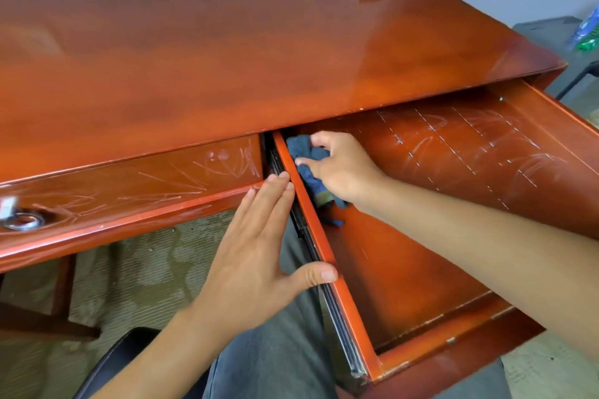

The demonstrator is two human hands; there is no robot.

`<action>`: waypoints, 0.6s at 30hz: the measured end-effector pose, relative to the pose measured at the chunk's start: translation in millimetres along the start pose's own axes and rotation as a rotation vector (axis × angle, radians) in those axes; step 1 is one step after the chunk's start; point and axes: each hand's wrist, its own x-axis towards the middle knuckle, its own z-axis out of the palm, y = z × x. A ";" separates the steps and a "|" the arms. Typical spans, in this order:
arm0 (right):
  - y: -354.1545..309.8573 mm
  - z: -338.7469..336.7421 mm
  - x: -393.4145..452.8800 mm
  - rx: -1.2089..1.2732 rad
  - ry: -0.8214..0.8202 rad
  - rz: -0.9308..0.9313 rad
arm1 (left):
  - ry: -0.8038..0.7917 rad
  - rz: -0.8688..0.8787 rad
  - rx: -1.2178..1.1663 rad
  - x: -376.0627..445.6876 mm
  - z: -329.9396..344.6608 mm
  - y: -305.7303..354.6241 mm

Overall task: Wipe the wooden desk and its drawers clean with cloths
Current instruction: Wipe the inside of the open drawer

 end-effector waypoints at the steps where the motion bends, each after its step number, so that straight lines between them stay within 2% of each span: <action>1: -1.9 5.8 14.2 0.011 0.044 0.019 | -0.003 0.000 0.007 0.0 -0.3 0.5; 4: -2.5 19.6 34.3 0.073 0.100 0.047 | -0.005 -0.001 0.037 0.1 -1.2 0.8; 7: -0.8 12.8 10.1 0.055 0.086 0.024 | -0.010 -0.007 0.046 0.4 -0.8 2.4; 9: 5.1 -2.6 -26.9 0.012 0.015 -0.002 | -0.018 -0.006 0.059 0.0 0.6 2.9; 14: 15.2 -48.5 -112.5 -0.076 -0.306 -0.009 | -0.035 0.007 0.070 -0.2 2.7 2.3; 16: 18.6 -52.2 -116.8 -0.113 -0.323 0.006 | -0.036 0.010 0.059 -0.9 3.1 2.8; 18: 18.7 -41.3 -106.6 -0.103 -0.244 -0.005 | -0.045 0.003 0.052 -1.5 2.4 2.6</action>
